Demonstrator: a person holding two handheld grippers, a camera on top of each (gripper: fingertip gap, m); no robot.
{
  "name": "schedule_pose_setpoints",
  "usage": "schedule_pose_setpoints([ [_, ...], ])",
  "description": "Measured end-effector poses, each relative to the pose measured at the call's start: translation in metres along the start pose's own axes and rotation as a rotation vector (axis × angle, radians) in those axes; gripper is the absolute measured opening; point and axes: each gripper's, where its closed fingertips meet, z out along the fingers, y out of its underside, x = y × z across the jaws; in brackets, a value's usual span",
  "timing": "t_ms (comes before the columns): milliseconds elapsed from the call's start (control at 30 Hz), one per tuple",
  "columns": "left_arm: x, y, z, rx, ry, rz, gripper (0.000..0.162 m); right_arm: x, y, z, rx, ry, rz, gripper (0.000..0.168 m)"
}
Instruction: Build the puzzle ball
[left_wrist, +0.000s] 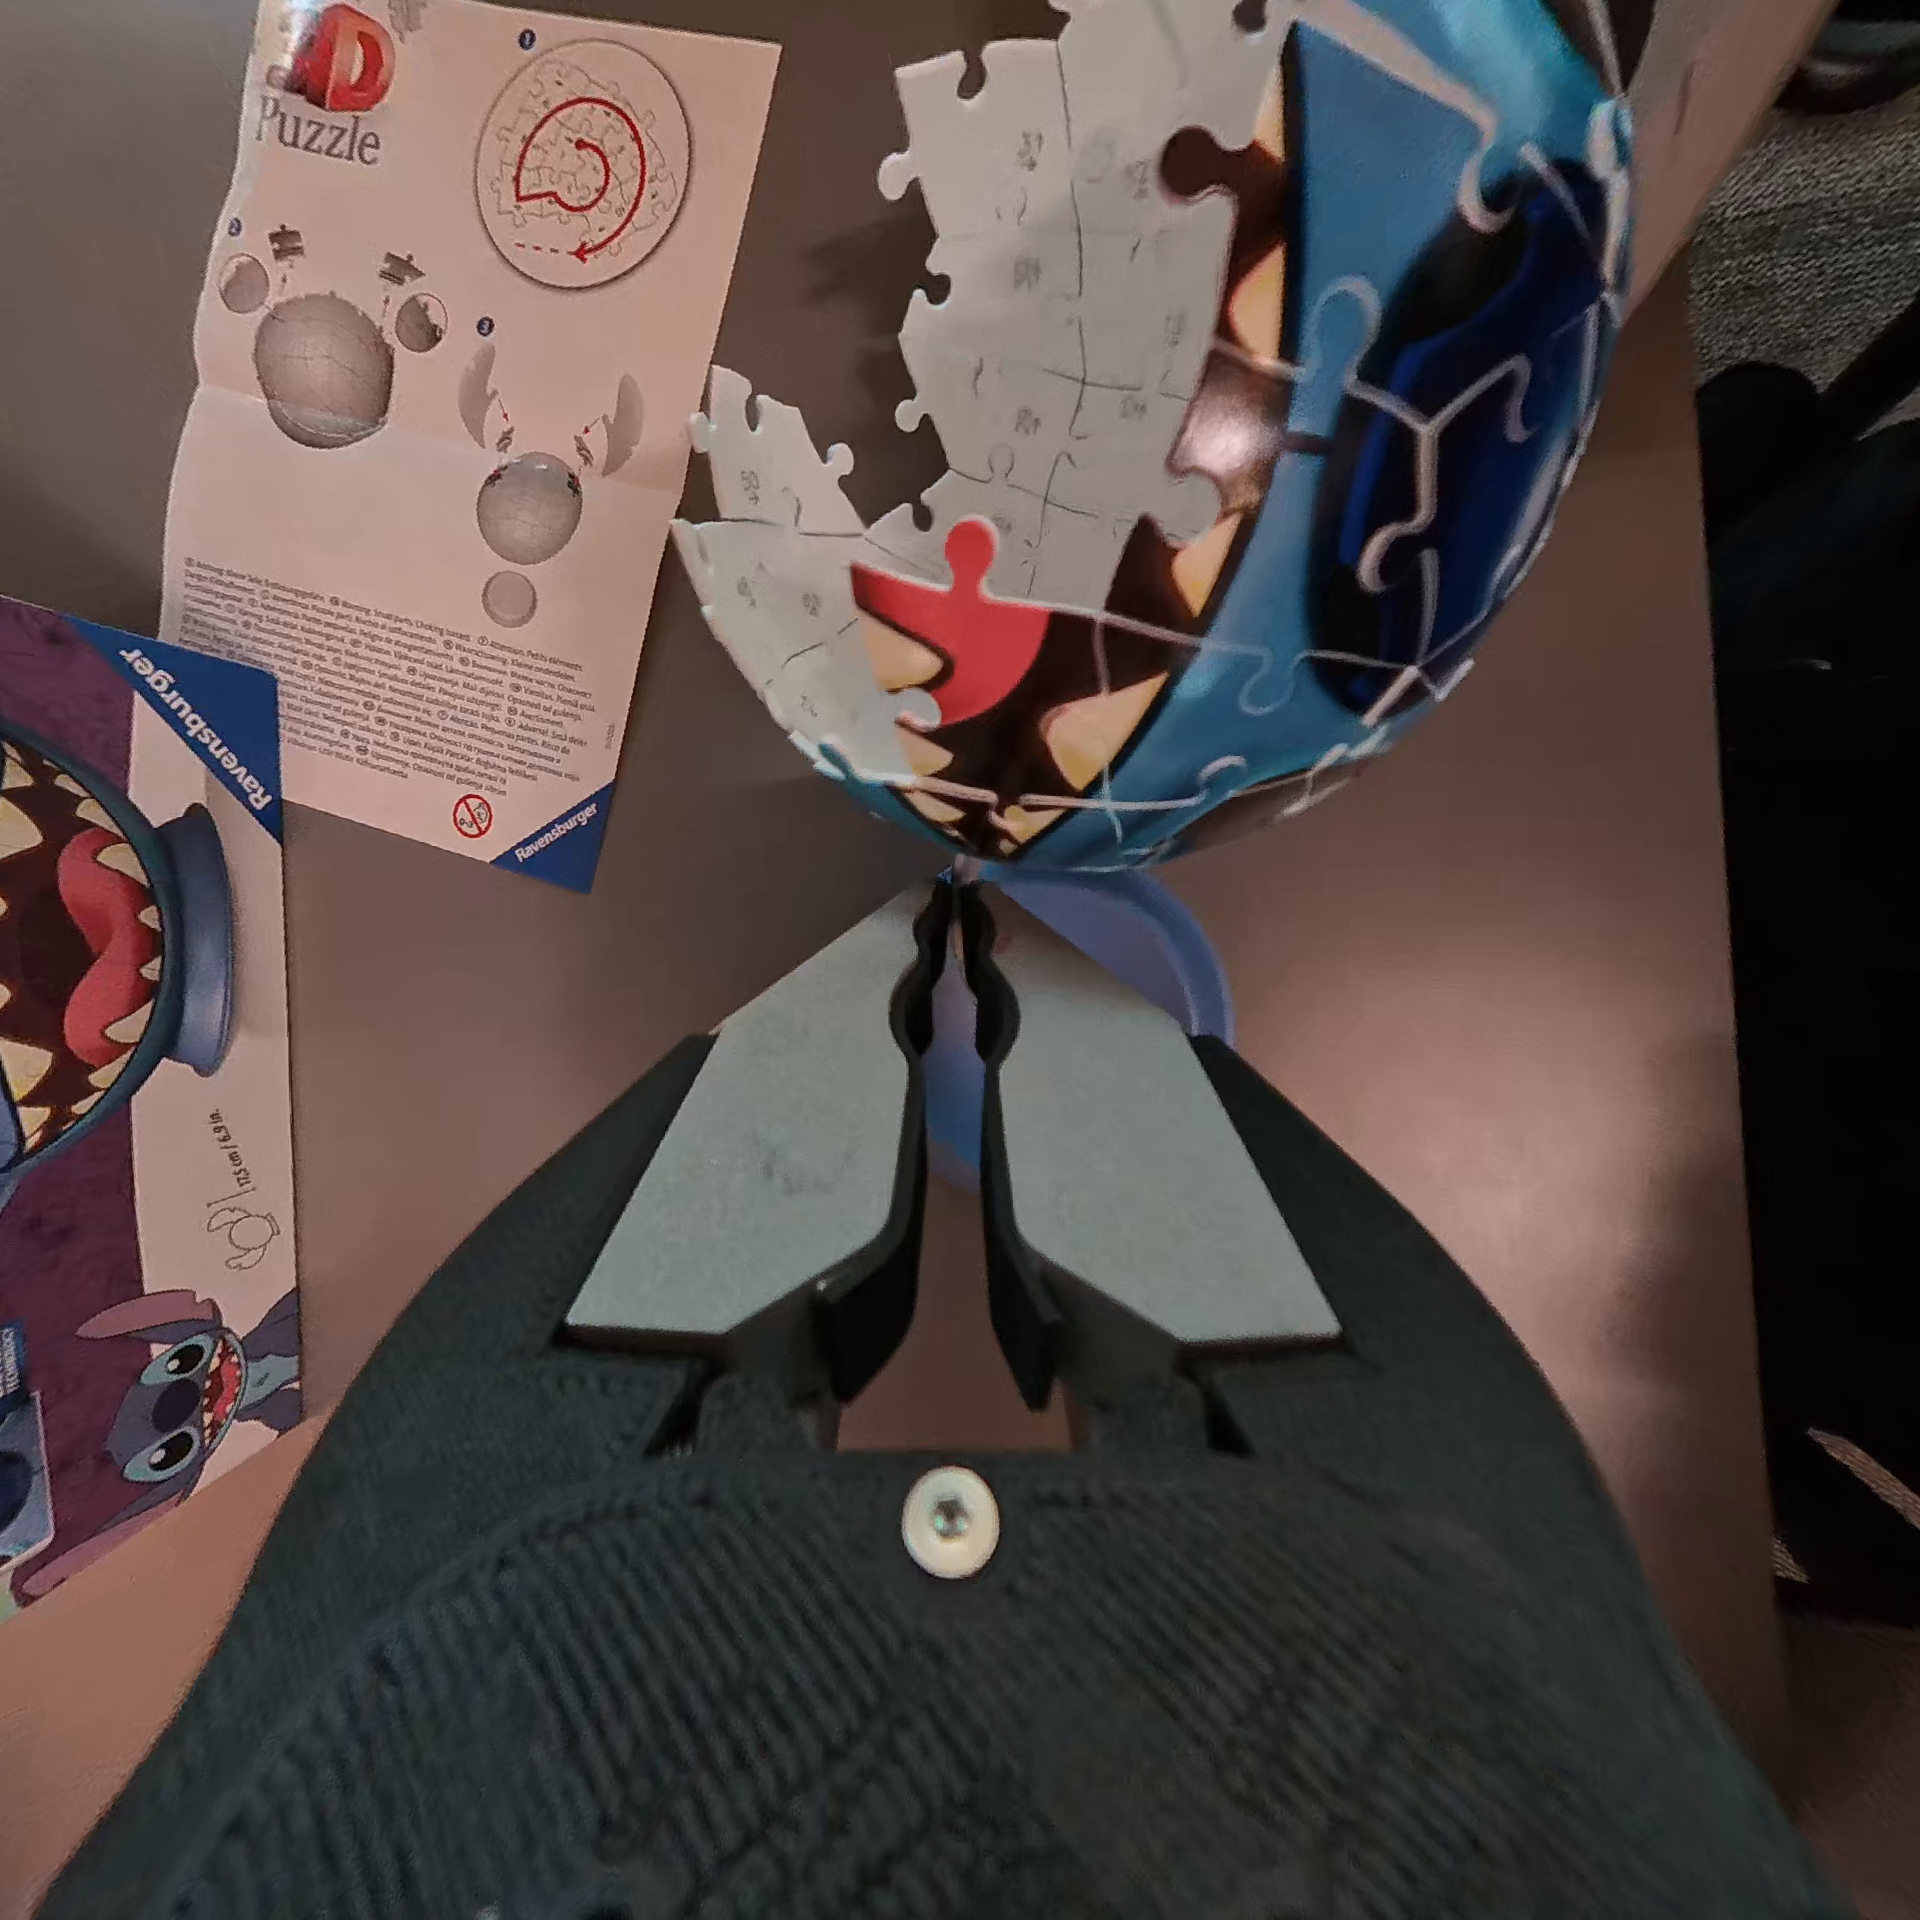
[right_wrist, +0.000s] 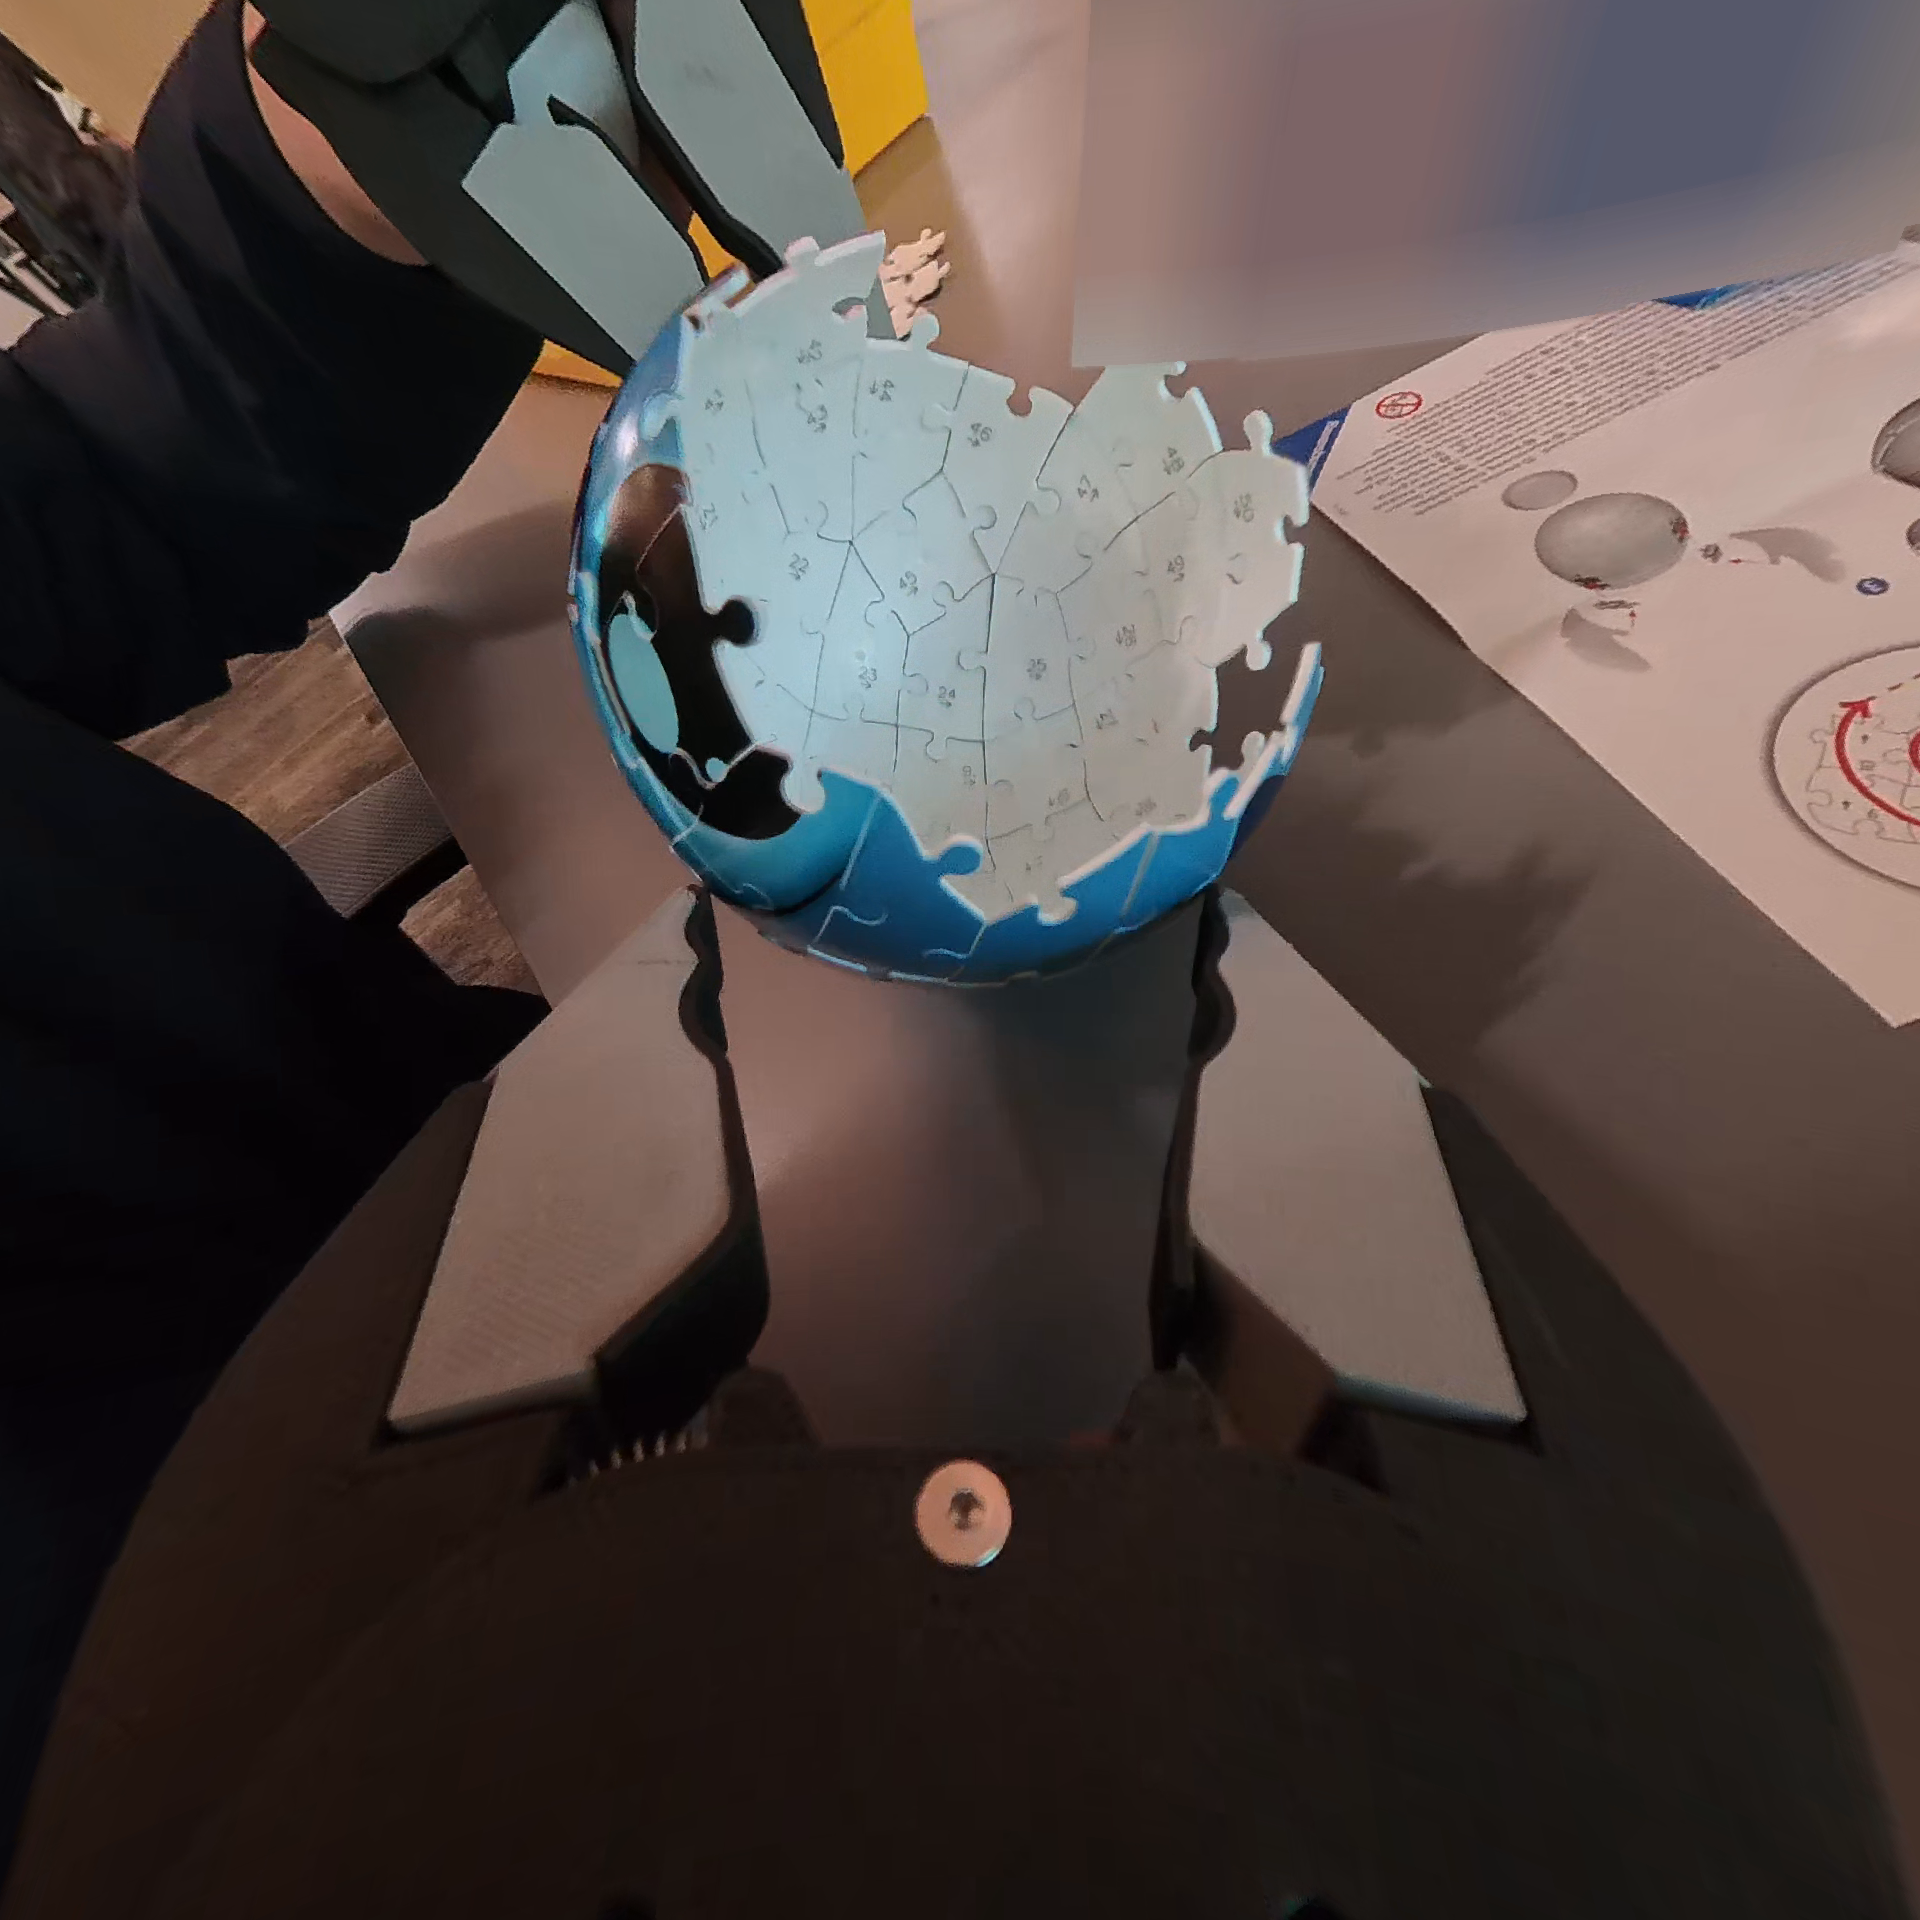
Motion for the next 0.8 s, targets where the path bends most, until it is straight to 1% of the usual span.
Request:
schedule_pose_setpoints([
  [33,0.001,0.000,0.000,0.001,0.004,-0.003,0.000,0.000,0.001,0.000,-0.012,-0.007,0.002,0.089],
  [133,0.002,-0.001,-0.001,0.000,0.005,0.003,0.000,0.000,0.002,-0.001,-0.031,-0.024,0.004,0.089],
  [267,0.002,-0.003,-0.002,0.024,0.010,-0.008,0.000,0.001,0.000,-0.004,0.000,-0.023,0.007,0.089],
  [400,0.002,-0.001,-0.003,0.048,0.018,-0.032,0.000,0.003,-0.002,-0.019,0.034,0.013,0.001,0.086],
  [500,0.005,0.002,-0.003,0.064,0.026,-0.048,0.000,-0.002,-0.009,-0.036,0.106,0.021,-0.009,0.084],
  [600,0.014,0.007,0.001,0.059,0.061,-0.065,0.000,-0.024,-0.019,-0.046,0.217,-0.032,-0.013,0.083],
  [700,0.020,0.010,0.003,0.066,0.067,-0.073,0.000,-0.039,-0.020,-0.044,0.288,-0.021,-0.030,0.080],
  [800,0.022,0.011,0.004,0.083,0.068,-0.099,0.000,-0.045,-0.018,-0.041,0.313,0.017,-0.072,0.079],
])
